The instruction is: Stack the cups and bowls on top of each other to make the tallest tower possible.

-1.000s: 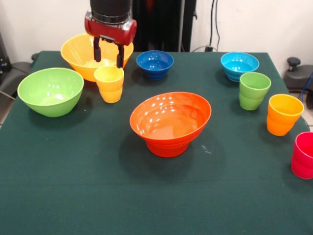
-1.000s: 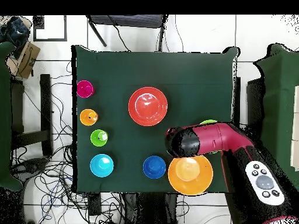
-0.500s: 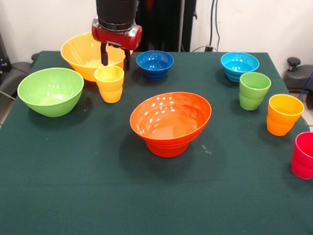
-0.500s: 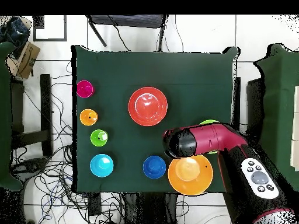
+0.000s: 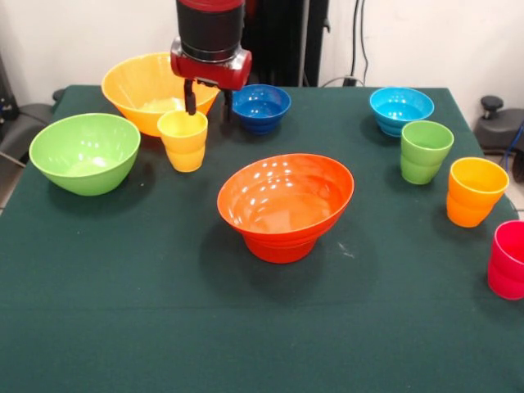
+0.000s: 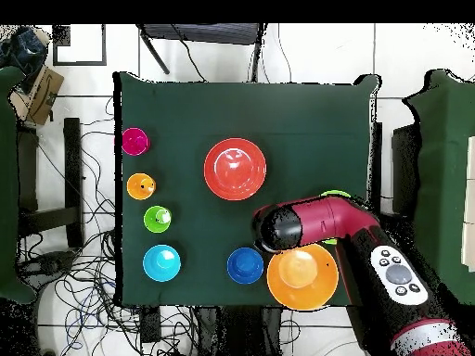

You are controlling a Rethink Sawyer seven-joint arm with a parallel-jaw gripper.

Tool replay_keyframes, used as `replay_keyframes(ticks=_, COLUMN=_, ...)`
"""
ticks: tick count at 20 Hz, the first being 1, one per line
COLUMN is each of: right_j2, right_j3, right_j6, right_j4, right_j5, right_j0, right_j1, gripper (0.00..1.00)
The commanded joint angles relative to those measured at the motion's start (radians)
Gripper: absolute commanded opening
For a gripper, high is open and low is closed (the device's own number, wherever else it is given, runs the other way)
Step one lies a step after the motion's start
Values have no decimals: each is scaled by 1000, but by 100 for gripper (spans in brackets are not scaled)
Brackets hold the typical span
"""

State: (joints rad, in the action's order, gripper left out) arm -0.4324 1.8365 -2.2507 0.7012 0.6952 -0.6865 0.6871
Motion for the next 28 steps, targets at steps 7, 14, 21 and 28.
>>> replay_keyframes(ticks=7, right_j2=58, right_j3=-27, right_j6=51, right_j4=101, right_j5=-67, right_j0=35, right_j1=-101, gripper=100)
replay_keyframes(ticks=14, right_j2=52, right_j3=-41, right_j6=104, right_j4=103, right_j5=-55, right_j0=7, right_j1=-99, gripper=100)
replay_keyframes(ticks=21, right_j2=58, right_j3=-68, right_j6=114, right_j4=117, right_j5=-61, right_j0=4, right_j1=-114, gripper=100)
replay_keyframes(ticks=28, right_j2=58, right_j3=-81, right_j6=115, right_j4=116, right_j5=-58, right_j0=7, right_j1=-117, gripper=100)
